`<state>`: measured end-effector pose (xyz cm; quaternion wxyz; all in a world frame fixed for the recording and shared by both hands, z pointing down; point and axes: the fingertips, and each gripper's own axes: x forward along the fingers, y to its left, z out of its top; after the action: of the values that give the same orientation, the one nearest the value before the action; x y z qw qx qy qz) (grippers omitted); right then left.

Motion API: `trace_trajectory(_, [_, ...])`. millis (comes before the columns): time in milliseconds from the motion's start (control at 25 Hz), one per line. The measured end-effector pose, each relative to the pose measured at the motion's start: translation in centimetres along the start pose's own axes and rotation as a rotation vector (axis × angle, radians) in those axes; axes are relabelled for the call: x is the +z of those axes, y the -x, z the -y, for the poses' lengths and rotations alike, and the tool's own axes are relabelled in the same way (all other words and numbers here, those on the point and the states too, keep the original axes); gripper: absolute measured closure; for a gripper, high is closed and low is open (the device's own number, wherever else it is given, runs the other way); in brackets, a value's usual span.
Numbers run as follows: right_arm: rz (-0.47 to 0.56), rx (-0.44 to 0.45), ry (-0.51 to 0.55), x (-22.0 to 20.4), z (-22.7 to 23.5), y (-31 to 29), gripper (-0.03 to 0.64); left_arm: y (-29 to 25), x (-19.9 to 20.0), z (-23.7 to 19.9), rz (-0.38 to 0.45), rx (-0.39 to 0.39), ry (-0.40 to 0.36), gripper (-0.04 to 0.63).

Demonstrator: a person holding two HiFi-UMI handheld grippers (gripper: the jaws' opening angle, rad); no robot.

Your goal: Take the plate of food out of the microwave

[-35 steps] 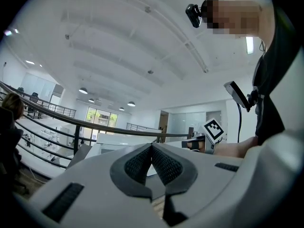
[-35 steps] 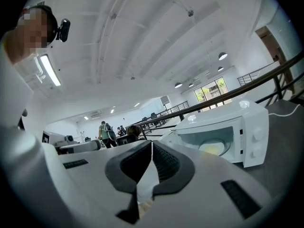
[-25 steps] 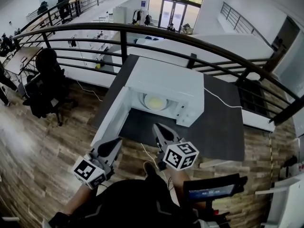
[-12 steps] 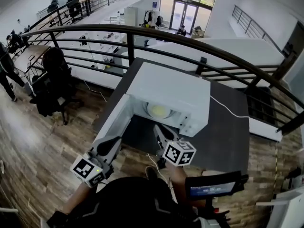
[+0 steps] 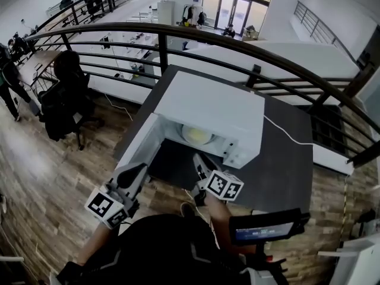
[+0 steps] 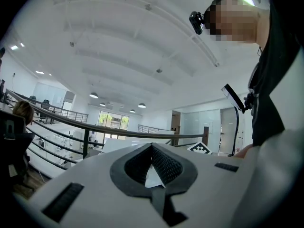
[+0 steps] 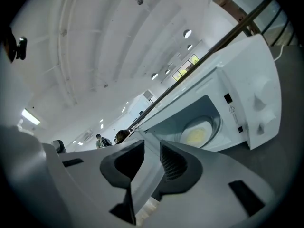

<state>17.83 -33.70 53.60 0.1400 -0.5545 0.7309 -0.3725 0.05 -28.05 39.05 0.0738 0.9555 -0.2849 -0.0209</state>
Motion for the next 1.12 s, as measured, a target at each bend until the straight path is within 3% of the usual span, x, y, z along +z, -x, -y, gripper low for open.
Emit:
trace_trajectory(120, [-0.022,-0.005,-0.142,-1.4,1.5,-0.4,0.5,0.0,-0.3,-0.2,0.008,0.001,0.043,0.591])
trace_trajectory(240, [-0.035,-0.007,-0.309,-3.0,3.5,-1.1,0.44,-0.1,-0.3,-0.1,-0.005,0.015,0.016,0.591])
trace_trajectory(440, [-0.037,-0.055,-0.432,-4.0,8.0,-2.9,0.439,-1.5,-1.0,-0.8,-0.023,0.043,-0.002,0.591])
trace_trajectory(640, [-0.013,-0.034,-0.632,-5.1,10.6,-5.0,0.367,-1.8,-1.4,-1.5,-0.033,0.078,0.014,0.591])
trace_trajectory(960, [0.027,-0.074,-0.72,-5.2,12.8,-7.2,0.367,-1.8,-0.9,-1.8,-0.056,0.118,-0.002,0.591])
trace_trajectory(1120, [0.056,-0.084,-0.778,-5.9,13.8,-8.6,0.325,-1.5,-1.1,-2.0,-0.076,0.137,0.002,0.591])
